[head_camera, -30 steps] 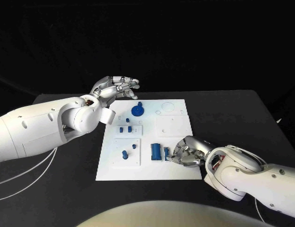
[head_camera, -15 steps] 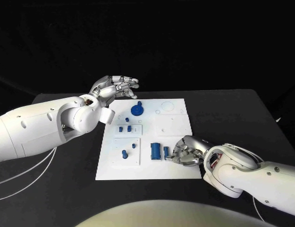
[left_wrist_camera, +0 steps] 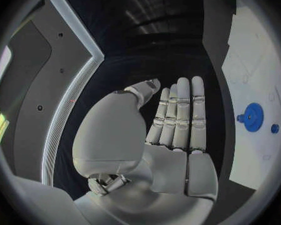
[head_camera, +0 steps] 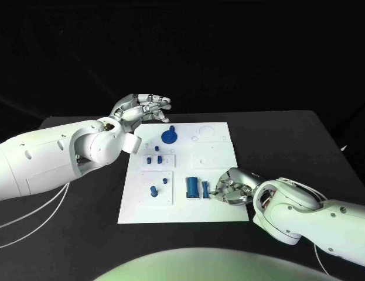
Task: Assemble the parts on the task board
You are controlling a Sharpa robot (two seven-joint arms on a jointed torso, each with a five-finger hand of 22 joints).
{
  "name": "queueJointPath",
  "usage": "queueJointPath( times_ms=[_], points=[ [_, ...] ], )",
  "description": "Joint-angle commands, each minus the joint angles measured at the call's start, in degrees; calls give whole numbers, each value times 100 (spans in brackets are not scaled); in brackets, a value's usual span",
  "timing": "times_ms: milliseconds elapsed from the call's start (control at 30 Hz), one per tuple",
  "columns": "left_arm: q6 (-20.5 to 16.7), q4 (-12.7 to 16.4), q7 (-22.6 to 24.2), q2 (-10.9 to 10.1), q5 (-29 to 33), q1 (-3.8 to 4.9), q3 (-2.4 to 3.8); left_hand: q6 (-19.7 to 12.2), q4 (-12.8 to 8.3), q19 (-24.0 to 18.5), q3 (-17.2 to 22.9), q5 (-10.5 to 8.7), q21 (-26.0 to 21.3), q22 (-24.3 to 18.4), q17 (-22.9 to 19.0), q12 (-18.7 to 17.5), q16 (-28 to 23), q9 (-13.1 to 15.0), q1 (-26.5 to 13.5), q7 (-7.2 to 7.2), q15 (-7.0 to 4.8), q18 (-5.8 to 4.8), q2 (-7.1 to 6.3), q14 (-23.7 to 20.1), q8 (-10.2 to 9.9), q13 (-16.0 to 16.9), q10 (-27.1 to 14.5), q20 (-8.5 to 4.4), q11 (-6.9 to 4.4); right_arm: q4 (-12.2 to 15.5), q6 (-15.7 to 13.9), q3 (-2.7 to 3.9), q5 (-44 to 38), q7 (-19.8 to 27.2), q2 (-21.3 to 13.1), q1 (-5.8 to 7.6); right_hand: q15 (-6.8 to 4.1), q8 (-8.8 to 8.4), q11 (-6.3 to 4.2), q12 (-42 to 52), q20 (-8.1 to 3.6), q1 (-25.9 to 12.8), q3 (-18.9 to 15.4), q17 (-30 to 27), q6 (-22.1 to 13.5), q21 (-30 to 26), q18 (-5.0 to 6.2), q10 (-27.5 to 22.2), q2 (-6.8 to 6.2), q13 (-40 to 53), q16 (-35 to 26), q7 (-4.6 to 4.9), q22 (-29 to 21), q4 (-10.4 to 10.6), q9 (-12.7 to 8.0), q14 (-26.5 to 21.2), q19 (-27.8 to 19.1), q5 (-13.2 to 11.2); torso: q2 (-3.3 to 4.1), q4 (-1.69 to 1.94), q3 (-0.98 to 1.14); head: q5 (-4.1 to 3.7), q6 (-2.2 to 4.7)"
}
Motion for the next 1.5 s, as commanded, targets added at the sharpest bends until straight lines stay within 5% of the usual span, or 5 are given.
queueJointPath(
  times_ms=[33, 900, 1300, 1333, 1500],
  points=[
    [84, 7, 36, 4, 17, 3, 3, -10, 16, 3, -34, 25, -8, -6, 6, -38, -15, 6, -2, 39, 14, 65, 59, -33, -36, 5, -10, 42, 30, 65, -147, 0, -11, 140, -65, -4, -52, -25, -9, 18, -1, 9, -8, 989, 16, 8, -56, 38, -49, 410, 11, 10, 828, 12, 4, 497, 12, -1, 0, 3, -1, -3, 9],
    [-74, -1042, 826, 533, 732, -284, -17, -326, 234, -1002, 122, 11, -2263, -1258, -649, -576, -2504, 40, -49, 148, 472, 50, -61, -1065, -159, -156, -250, 708, 257, -2500, -54, 122, 6223, 4988, 386, 878, 679, -794, 716, -5106, 680, 907, 1375, -4408, -1128, -5700, 530, -2895, 50, -4172, -4981, 690, -1994, -939, -746, -2162, -2453, 297, -415, -70, -248, -58, 929],
    [-328, -1773, 1126, 901, 918, -386, -9, -555, 235, -1042, -47, 19, -3281, -1524, -1050, -1363, -3823, -114, -46, 89, 762, -123, 13, -1531, -393, -172, -634, 744, 505, -3563, 598, 188, 6551, 5286, 931, 951, 1300, -1685, 1170, -6483, 1383, 496, 1068, -5595, -1160, -6311, 565, -2970, 33, -6545, -7429, 986, -4383, -1112, -1680, -3223, -3711, 112, -521, -67, -199, 10, 1070],
    [-212, -1742, 847, 864, 745, -376, -15, -5193, -308, -5016, -2925, -1165, -4288, -1891, -1959, -1946, -5181, -1302, -2345, -1063, -371, -974, 999, -5650, -1783, -528, -5898, -923, -717, -3513, 175, 183, 6319, 4998, 910, 941, 411, -2703, 103, -7463, -164, -1582, -2073, -7495, -5670, -6662, -485, -8200, 717, -7495, -8808, -288, -7491, -1476, -4319, -8402, -8339, -577, -484, -77, -222, 2, 1071],
    [-403, -1601, 843, 847, 720, -381, -12, -5193, -308, -5016, -2925, -1165, -4288, -1891, -1959, -1946, -5181, -1302, -3195, -1063, -371, -974, 999, -5650, -1783, -528, -5898, -923, -717, -3324, -16, 233, 6415, 5039, 863, 900, 411, -2703, 103, -7463, -164, -2400, -2073, -7495, -5670, -6662, -485, -8200, 717, -7495, -8808, -288, -7491, -1476, -4319, -8402, -8339, -577, -474, 18, -202, -60, 1116]
  ],
)
